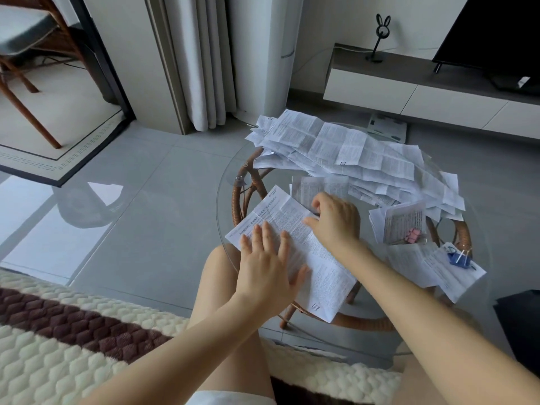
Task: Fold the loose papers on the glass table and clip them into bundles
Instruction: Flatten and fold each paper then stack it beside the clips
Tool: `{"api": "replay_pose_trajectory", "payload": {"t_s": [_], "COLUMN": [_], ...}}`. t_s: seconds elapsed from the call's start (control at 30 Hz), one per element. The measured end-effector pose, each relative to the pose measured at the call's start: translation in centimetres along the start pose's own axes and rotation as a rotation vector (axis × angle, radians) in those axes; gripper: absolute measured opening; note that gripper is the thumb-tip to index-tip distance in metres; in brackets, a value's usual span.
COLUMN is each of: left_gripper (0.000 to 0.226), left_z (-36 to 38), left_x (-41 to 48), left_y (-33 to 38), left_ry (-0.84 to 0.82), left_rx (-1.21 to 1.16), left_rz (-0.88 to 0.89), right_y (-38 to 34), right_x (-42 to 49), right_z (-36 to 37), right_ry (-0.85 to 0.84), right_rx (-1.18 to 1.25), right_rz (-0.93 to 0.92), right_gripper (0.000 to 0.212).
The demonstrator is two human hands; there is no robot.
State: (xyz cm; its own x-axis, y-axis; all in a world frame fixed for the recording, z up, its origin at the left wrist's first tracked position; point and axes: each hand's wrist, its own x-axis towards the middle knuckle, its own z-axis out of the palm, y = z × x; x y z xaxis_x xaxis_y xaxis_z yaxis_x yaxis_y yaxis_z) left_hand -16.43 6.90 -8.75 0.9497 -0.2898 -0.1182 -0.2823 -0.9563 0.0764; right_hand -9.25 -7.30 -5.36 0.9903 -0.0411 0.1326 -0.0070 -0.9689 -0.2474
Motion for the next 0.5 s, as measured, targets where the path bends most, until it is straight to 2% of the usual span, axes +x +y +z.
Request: {"api": "replay_pose_trajectory", "payload": {"t_s": [0.07,0.1,0.17,0.23,0.3,0.37,0.4,0.5], "left_gripper": [0.099,0.101,0.106,0.109,0.107,0.099,0.093,0.084], "left_z": [0.0,0.0,-0.2,-0.4,-0.6,-0.9,-1.1,-1.3], "left_x": [0.0,0.0,0.1,0.1,0.1,0.1,0.0,0.3], "left_y": [0.0,0.0,-0.1,0.0,0.1,0.0,-0.1,0.1], "left_ry": [-0.008,-0.017,-0.039,-0.049,-0.059,-0.076,-0.073,-0.068], "left_rx": [0.016,0.022,0.035,0.043,0.048,0.058,0.065,0.072], "left_rz": [0.005,0.01,0.013,0.009,0.012,0.016,0.017,0.005], "right_y": [0.4,0.7,1.7,3.1,4.1,4.9,5.2,6.2], "right_x": [-2.0,-3.2,-5.6,-7.3,-8.2,-8.4,-8.4,-8.1], "right_z": [0.0,0.1,0.8,1.2,1.0,0.6,0.5,0.3], "right_ry": [0.194,0.223,0.152,-0.005,-0.178,-0.275,-0.299,-0.262], "right_rx": [-0.055,-0.02,0.018,-0.034,-0.027,0.057,0.092,0.041], "right_rz": [-0.234,-0.33,-0.456,-0.484,-0.469,-0.47,-0.47,-0.463], "right_gripper": [0.034,0.035,0.029,0.036,0.055,0.075,0.081,0.083]}}
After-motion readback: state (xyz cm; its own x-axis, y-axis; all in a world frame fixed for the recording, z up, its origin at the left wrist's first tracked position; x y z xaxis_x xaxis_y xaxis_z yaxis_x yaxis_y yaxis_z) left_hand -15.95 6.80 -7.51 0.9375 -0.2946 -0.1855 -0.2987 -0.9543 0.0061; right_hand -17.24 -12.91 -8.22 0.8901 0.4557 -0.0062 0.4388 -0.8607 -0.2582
